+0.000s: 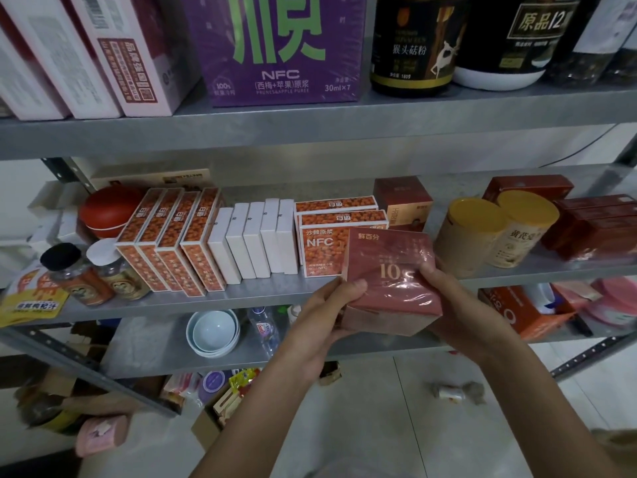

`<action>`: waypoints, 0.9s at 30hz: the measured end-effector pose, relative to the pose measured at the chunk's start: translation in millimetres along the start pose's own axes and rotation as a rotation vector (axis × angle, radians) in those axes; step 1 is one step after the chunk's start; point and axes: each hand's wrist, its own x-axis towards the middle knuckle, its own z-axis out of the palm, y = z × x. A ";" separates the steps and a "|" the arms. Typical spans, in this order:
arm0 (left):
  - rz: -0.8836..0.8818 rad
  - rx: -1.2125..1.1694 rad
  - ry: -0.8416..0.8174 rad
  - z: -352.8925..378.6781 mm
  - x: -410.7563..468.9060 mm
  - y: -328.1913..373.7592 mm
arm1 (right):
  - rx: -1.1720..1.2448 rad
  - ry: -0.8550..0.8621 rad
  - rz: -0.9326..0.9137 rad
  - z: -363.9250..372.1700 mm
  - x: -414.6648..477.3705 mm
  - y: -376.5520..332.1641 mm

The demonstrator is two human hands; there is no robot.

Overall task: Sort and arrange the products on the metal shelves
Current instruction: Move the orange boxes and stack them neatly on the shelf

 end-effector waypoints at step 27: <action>0.121 0.039 0.001 -18.8 5.1 9.4 | -0.319 0.240 -0.446 33.9 -20.9 1.5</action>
